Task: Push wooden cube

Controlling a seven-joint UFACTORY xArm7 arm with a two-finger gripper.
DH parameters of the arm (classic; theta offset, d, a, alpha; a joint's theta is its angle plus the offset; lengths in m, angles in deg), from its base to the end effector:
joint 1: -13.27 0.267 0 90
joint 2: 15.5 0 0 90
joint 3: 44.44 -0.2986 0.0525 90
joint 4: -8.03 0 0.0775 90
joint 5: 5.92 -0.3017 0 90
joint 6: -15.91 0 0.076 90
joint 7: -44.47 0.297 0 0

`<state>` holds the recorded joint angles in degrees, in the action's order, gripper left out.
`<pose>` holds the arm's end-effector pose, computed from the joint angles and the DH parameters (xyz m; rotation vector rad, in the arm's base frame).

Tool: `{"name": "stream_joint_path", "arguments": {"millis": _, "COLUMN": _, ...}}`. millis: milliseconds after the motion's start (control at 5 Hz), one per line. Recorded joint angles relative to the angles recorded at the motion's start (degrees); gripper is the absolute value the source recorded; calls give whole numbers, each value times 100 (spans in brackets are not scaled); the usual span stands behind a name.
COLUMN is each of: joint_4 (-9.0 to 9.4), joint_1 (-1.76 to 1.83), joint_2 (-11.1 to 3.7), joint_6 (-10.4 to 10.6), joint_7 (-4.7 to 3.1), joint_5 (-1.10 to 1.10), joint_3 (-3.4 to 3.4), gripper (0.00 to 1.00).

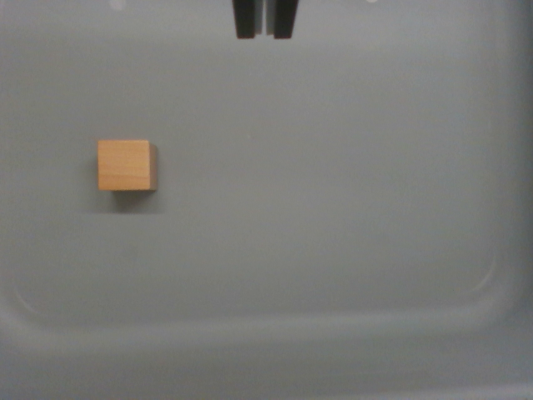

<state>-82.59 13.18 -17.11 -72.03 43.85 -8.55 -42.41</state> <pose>0.4456 -0.0029 0.3411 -3.0967 0.0424 -0.0306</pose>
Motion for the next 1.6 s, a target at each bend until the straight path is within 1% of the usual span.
{"name": "stream_joint_path", "arguments": {"millis": 200, "joint_4": 0, "joint_1": 0, "joint_2": 0, "joint_6": 0, "joint_7": 0, "joint_5": 0, "joint_3": 0, "gripper": 0}}
{"name": "stream_joint_path", "arguments": {"millis": 400, "joint_4": 97, "joint_1": -16, "joint_2": -28, "joint_6": 121, "joint_7": -37, "joint_5": -1, "joint_3": 13, "gripper": 0}}
{"name": "stream_joint_path", "arguments": {"millis": 600, "joint_4": 97, "joint_1": -16, "joint_2": -28, "joint_6": 121, "joint_7": -37, "joint_5": -1, "joint_3": 13, "gripper": 0}}
{"name": "stream_joint_path", "arguments": {"millis": 800, "joint_4": 214, "joint_1": -35, "joint_2": -61, "joint_6": 267, "joint_7": -82, "joint_5": -3, "joint_3": 30, "gripper": 0}}
{"name": "stream_joint_path", "arguments": {"millis": 1000, "joint_4": 214, "joint_1": -35, "joint_2": -61, "joint_6": 267, "joint_7": -82, "joint_5": -3, "joint_3": 30, "gripper": 0}}
{"name": "stream_joint_path", "arguments": {"millis": 1200, "joint_4": 349, "joint_1": -57, "joint_2": -100, "joint_6": 436, "joint_7": -134, "joint_5": -5, "joint_3": 48, "gripper": 0}}
{"name": "stream_joint_path", "arguments": {"millis": 1400, "joint_4": 349, "joint_1": -57, "joint_2": -100, "joint_6": 436, "joint_7": -134, "joint_5": -5, "joint_3": 48, "gripper": 0}}
{"name": "stream_joint_path", "arguments": {"millis": 1600, "joint_4": 501, "joint_1": -82, "joint_2": -143, "joint_6": 626, "joint_7": -192, "joint_5": -8, "joint_3": 69, "gripper": 0}}
